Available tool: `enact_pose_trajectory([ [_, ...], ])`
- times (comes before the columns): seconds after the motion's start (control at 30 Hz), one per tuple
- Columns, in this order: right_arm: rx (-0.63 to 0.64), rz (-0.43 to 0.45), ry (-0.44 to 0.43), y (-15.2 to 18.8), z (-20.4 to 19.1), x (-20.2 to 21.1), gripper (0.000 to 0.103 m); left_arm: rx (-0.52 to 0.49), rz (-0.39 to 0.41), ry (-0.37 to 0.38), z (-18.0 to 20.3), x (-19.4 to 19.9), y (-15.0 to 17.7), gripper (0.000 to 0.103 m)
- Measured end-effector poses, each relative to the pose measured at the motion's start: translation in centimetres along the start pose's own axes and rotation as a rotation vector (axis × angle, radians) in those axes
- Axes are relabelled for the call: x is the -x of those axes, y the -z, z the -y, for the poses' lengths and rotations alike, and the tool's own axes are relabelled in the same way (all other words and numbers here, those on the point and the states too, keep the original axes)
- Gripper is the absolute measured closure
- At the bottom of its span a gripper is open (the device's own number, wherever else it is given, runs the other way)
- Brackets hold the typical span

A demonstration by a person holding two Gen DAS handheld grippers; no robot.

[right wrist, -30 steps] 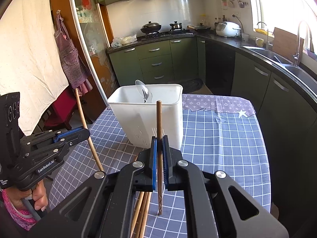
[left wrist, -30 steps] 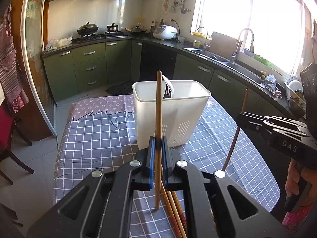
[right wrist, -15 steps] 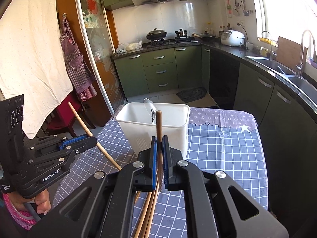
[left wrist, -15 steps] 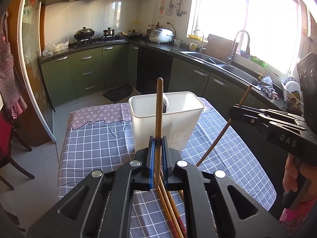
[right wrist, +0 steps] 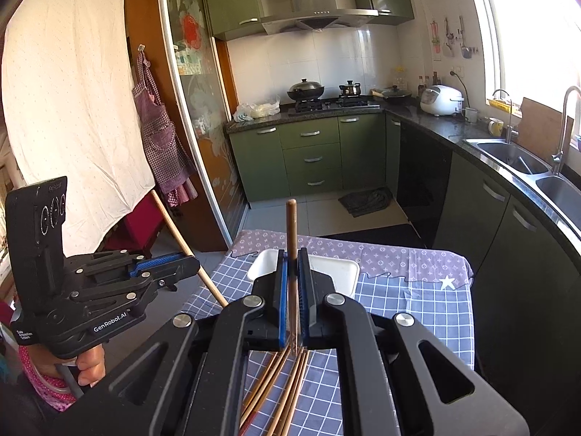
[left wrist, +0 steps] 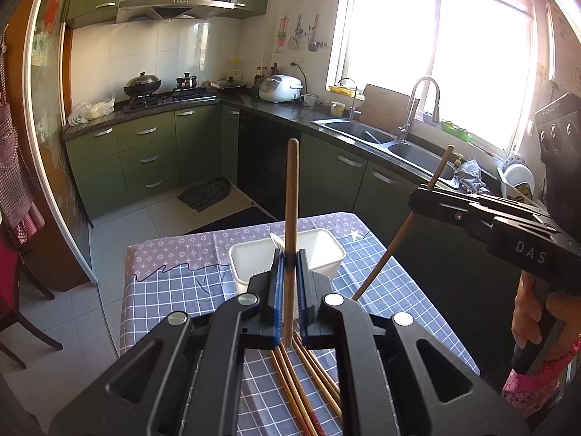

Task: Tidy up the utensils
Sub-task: 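Lower both chopsticks into the white holder and open both tools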

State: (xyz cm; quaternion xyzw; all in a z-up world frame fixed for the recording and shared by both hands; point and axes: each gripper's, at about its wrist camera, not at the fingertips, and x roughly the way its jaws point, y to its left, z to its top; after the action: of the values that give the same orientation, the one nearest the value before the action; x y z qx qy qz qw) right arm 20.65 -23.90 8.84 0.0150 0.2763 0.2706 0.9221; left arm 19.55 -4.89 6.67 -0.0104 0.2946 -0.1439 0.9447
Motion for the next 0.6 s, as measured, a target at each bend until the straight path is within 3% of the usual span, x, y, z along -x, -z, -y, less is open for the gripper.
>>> enact_pose_trajectory([
  [0.13, 0.002, 0.034, 0.008, -2.9, 0.0, 1.1, 0.097, -0.009, 0.051, 0.006, 0.5, 1.4, -2.7, 0.096],
  [0.37, -0.025, 0.092, 0.039, -7.8, 1.5, 0.6, 0.097, -0.020, 0.160, -0.051, 0.7, 1.4, -7.0, 0.096],
  [0.5, -0.043, 0.085, 0.069, -9.1, 2.9, -1.8, 0.097, 0.000, 0.146, -0.075, 0.1, -1.3, -7.4, 0.096],
  [0.6, -0.059, 0.039, 0.073, -8.2, 3.8, -4.5, 0.097, 0.023, 0.108, -0.088, -0.8, -3.9, -6.6, 0.096],
])
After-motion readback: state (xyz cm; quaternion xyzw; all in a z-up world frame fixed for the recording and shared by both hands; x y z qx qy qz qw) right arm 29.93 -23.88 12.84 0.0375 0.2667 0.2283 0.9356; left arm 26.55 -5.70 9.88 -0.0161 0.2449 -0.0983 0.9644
